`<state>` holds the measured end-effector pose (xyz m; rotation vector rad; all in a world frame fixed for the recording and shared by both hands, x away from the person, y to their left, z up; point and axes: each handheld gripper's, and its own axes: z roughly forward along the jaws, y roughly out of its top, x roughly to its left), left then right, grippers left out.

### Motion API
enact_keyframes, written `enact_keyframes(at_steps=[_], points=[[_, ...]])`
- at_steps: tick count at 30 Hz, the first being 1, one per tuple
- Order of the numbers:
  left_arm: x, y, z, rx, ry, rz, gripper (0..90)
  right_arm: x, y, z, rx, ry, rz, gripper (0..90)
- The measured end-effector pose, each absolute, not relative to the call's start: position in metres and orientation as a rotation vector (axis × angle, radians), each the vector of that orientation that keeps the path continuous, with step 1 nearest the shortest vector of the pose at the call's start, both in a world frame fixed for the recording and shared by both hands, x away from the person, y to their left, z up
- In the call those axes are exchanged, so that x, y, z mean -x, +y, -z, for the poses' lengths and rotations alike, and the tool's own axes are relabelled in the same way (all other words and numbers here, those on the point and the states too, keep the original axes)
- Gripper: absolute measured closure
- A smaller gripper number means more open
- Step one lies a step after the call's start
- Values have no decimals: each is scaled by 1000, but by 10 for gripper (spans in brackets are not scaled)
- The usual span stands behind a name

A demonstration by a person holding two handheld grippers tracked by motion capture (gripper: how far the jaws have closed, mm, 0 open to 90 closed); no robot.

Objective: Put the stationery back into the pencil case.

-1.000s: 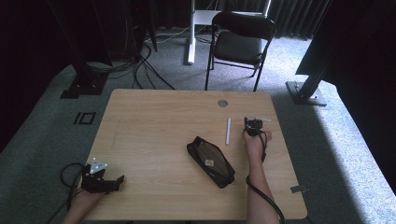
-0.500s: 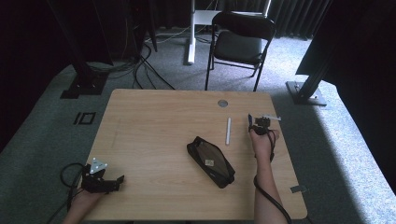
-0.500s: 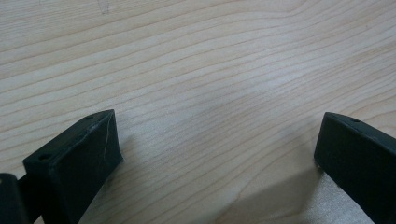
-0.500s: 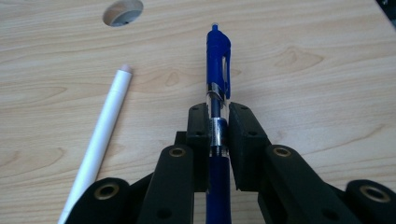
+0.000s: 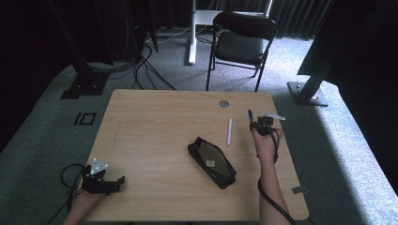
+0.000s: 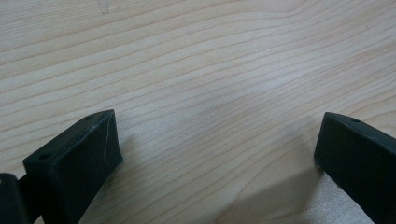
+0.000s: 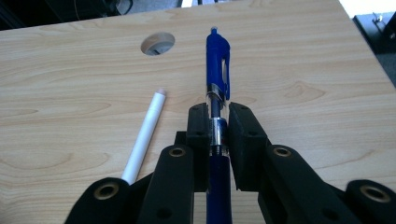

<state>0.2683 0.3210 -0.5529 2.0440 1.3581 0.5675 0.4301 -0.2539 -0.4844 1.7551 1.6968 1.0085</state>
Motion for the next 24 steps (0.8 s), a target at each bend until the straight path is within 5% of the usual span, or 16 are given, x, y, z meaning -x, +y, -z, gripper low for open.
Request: enact_keyframes(at_steps=[24], points=[[-268, 321, 553, -2044, 1358, -567, 6, -376, -217, 429, -1465, 1790, -1278, 796]])
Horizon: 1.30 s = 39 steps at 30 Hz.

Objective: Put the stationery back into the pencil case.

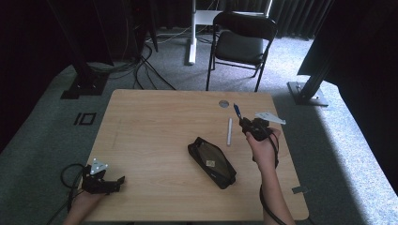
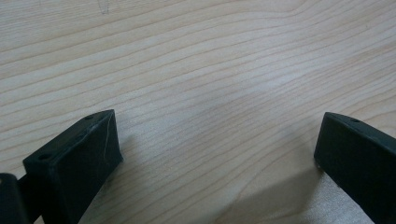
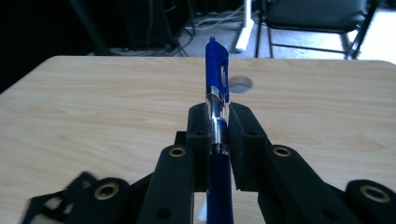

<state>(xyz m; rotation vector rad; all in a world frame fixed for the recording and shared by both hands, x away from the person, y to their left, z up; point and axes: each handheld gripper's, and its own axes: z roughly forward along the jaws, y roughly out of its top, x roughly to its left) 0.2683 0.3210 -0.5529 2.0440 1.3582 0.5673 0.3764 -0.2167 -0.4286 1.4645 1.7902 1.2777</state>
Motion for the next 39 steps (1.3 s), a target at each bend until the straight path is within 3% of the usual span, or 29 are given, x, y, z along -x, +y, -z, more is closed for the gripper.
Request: enact_keyframes(at_steps=[14, 39], points=[[-268, 321, 553, -2044, 1357, -569, 6, -345, -184, 413, -1300, 1919, -1379, 796], [-268, 321, 553, -2042, 1359, -568, 6, -315, -155, 445, -1210, 2143, -1389, 796]])
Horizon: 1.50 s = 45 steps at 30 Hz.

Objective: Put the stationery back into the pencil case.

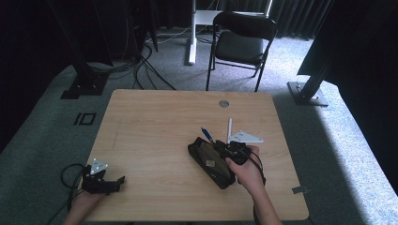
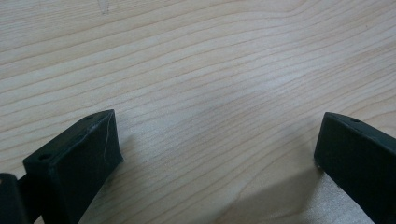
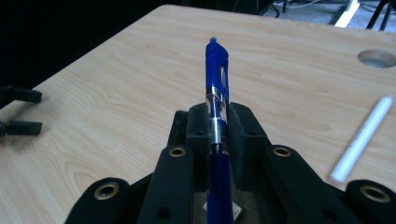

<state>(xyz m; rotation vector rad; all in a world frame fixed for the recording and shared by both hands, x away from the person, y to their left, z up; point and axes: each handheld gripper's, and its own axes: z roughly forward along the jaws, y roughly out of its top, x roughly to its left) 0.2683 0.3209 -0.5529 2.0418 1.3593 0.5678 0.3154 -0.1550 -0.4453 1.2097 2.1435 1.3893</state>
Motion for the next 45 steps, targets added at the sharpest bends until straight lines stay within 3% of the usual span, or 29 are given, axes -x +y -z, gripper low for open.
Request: enact_keyframes(at_steps=[45], points=[[-268, 321, 553, -2044, 1358, -567, 6, -323, -123, 493, -1206, 2405, -1086, 795]])
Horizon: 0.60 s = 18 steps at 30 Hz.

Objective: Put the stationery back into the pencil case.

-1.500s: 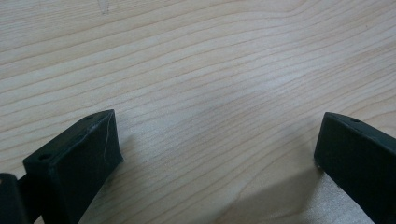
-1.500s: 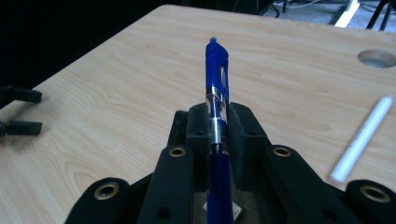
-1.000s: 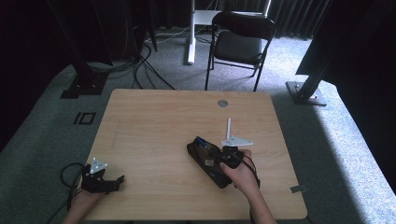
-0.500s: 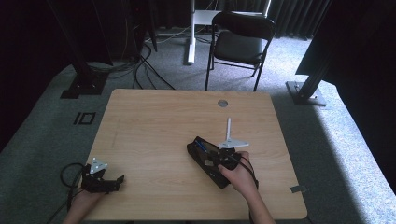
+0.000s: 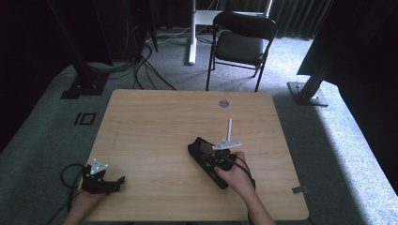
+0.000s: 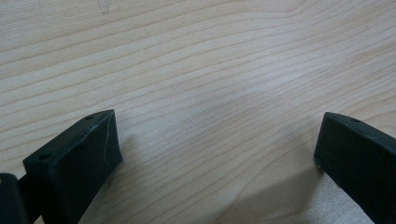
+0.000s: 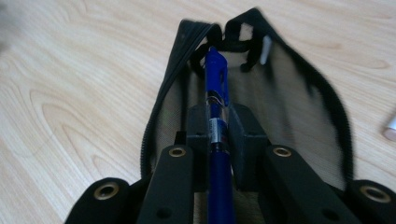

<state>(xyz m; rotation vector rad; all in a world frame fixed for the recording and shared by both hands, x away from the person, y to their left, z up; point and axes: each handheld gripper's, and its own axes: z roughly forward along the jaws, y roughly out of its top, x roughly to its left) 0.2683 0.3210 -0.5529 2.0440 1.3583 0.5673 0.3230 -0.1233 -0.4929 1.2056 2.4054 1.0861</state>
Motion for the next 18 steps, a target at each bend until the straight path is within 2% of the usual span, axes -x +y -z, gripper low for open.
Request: enact_keyframes(at_steps=[18], points=[[-268, 321, 553, -2044, 1358, -567, 6, -338, -112, 501, -1229, 2455, -965, 795]])
